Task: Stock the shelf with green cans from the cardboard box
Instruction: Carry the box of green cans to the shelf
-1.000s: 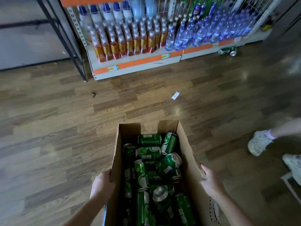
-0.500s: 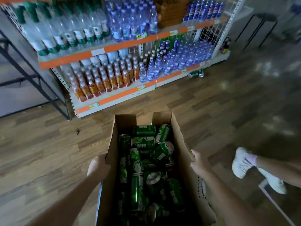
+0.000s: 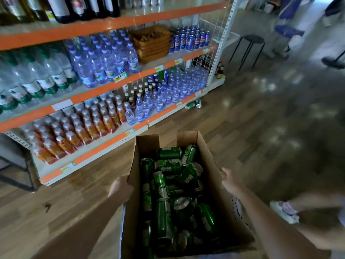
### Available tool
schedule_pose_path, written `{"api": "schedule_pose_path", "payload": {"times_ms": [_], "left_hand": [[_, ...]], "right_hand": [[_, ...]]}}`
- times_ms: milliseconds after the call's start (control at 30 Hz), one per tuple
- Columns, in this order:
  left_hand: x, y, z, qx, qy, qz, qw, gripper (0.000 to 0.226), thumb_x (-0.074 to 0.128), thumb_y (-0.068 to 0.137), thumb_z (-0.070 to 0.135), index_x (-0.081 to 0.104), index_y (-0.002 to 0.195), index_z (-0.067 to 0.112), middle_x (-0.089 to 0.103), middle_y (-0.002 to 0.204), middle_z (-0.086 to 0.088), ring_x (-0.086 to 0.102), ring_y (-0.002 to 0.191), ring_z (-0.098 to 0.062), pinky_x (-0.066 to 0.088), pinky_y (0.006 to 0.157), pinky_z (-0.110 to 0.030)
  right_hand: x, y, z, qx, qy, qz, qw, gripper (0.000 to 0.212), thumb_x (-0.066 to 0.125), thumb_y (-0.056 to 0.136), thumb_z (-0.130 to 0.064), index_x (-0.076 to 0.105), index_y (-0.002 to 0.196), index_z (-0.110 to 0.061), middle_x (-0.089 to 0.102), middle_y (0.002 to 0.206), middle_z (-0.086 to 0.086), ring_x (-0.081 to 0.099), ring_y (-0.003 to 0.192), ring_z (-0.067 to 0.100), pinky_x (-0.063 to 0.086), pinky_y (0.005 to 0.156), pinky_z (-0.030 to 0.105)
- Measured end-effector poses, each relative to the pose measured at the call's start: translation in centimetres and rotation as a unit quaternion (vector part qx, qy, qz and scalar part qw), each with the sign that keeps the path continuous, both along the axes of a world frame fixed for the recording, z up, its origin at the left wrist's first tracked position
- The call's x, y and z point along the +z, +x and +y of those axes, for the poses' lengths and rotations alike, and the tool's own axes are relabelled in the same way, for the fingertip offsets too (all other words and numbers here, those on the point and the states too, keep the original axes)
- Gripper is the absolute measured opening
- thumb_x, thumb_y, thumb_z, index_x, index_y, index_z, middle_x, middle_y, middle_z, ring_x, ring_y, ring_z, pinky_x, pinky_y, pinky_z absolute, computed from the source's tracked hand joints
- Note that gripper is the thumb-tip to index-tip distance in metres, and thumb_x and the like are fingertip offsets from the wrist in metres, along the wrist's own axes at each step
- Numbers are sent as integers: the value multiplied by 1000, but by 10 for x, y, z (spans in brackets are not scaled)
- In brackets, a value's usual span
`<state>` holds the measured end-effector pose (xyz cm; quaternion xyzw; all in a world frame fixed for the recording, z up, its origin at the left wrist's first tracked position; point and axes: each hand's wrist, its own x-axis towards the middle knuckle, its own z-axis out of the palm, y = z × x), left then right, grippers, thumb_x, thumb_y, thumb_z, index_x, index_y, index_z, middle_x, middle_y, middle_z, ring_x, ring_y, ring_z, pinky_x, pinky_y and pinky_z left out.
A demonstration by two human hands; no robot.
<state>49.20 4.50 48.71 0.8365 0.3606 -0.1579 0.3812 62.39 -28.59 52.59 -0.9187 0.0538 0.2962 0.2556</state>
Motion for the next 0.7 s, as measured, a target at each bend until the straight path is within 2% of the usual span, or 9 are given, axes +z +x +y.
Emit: {"api": "schedule_pose_path", "payload": {"times_ms": [67, 100, 200, 300, 367, 433, 500, 567, 700], "left_hand": [[8, 44, 5, -20, 4, -11, 1000, 24, 53, 81, 0, 63, 102, 1, 67, 88, -14, 65, 74, -25, 57, 58, -34], [14, 68, 6, -33, 10, -19, 999, 26, 53, 81, 0, 63, 105, 3, 66, 89, -14, 65, 75, -25, 56, 55, -32], [29, 140, 9, -76, 27, -34, 996, 29, 53, 80, 1, 61, 107, 3, 63, 89, -13, 60, 73, -23, 42, 46, -23], [46, 210, 8, -109, 57, -44, 991, 28, 54, 78, 0, 62, 104, 0, 62, 92, -18, 56, 75, -26, 42, 55, -29], [53, 257, 6, -122, 66, -54, 989, 26, 53, 78, -1, 61, 102, -3, 63, 95, -22, 59, 83, -34, 44, 64, -35], [59, 302, 3, -126, 60, -66, 988, 24, 51, 77, -5, 61, 98, -4, 63, 87, -22, 60, 78, -35, 43, 60, -34], [65, 343, -4, -128, 59, -76, 987, 23, 49, 77, -7, 62, 96, -5, 57, 77, -16, 58, 72, -33, 39, 57, -30], [72, 382, -12, -121, 69, -87, 986, 22, 50, 78, -6, 63, 94, -2, 56, 78, -17, 58, 76, -33, 38, 60, -29], [78, 458, -22, -101, 59, -94, 989, 19, 51, 78, -2, 63, 89, 9, 57, 78, -13, 55, 71, -27, 38, 60, -27]], "right_hand": [[8, 29, -1, -26, 2, -7, 1000, 64, 50, 87, 3, 31, 145, -13, 48, 136, 14, 52, 118, 27, 43, 98, 35], [13, 44, -1, -39, 5, -11, 999, 65, 51, 86, 4, 32, 145, -14, 48, 135, 14, 52, 117, 27, 44, 98, 35], [20, 91, -5, -72, 6, -26, 997, 65, 51, 86, 1, 33, 145, -17, 50, 133, 11, 55, 112, 26, 47, 96, 38], [25, 142, -10, -93, -8, -49, 994, 66, 54, 85, 1, 34, 145, -17, 49, 136, 12, 55, 111, 26, 48, 95, 40], [32, 176, -10, -108, 1, -60, 992, 65, 55, 85, 2, 35, 144, -15, 53, 131, 11, 58, 101, 23, 49, 88, 35], [40, 215, -13, -109, 12, -66, 992, 65, 54, 85, 5, 34, 144, -12, 57, 121, 11, 60, 93, 23, 48, 81, 32], [48, 256, -17, -101, 17, -78, 992, 64, 53, 86, 7, 33, 144, -9, 55, 127, 16, 59, 106, 29, 48, 87, 35], [55, 298, -20, -93, 21, -84, 992, 65, 53, 85, 9, 33, 144, -8, 52, 130, 17, 56, 111, 31, 47, 90, 37], [60, 386, -29, -88, 34, -91, 991, 62, 57, 82, 10, 43, 140, -8, 61, 102, 9, 60, 86, 20, 49, 79, 33]]}}
